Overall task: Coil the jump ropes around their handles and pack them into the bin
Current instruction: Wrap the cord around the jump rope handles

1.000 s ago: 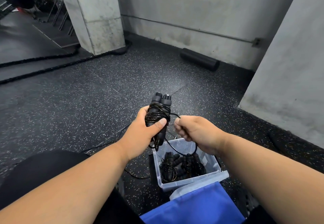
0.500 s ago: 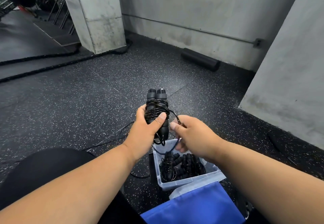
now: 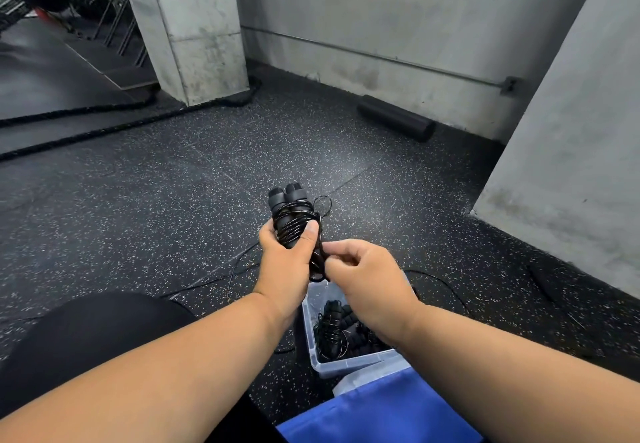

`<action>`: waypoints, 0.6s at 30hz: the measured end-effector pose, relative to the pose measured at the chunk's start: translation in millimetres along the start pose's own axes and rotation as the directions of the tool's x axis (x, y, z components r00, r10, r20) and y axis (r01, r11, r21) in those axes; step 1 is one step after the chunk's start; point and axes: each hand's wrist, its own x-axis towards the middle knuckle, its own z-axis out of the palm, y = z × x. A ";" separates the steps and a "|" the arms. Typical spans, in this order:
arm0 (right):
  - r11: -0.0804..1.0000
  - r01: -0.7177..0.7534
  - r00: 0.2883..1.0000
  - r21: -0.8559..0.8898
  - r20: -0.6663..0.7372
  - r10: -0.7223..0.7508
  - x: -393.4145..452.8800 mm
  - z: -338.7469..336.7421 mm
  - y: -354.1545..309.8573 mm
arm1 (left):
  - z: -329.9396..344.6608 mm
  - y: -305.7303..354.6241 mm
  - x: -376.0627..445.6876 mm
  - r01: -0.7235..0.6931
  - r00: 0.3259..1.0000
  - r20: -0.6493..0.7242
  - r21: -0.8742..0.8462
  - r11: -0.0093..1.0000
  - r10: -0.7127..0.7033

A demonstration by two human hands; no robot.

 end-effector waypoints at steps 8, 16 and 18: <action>0.848 0.248 0.953 -0.468 -0.037 -0.299 7.4 9.7 20.0 | 6.4 -5.3 1.3 0.113 0.993 -0.004 -0.095 0.989 -0.114; 0.966 0.189 0.979 -0.176 0.105 -0.172 14.0 0.5 3.9 | -3.0 -1.0 5.1 0.072 0.996 0.046 0.007 0.997 -0.072; 0.985 0.138 0.982 -0.101 0.147 -0.123 18.8 -2.2 2.7 | -5.7 0.1 5.7 0.044 0.997 0.067 0.033 0.999 -0.046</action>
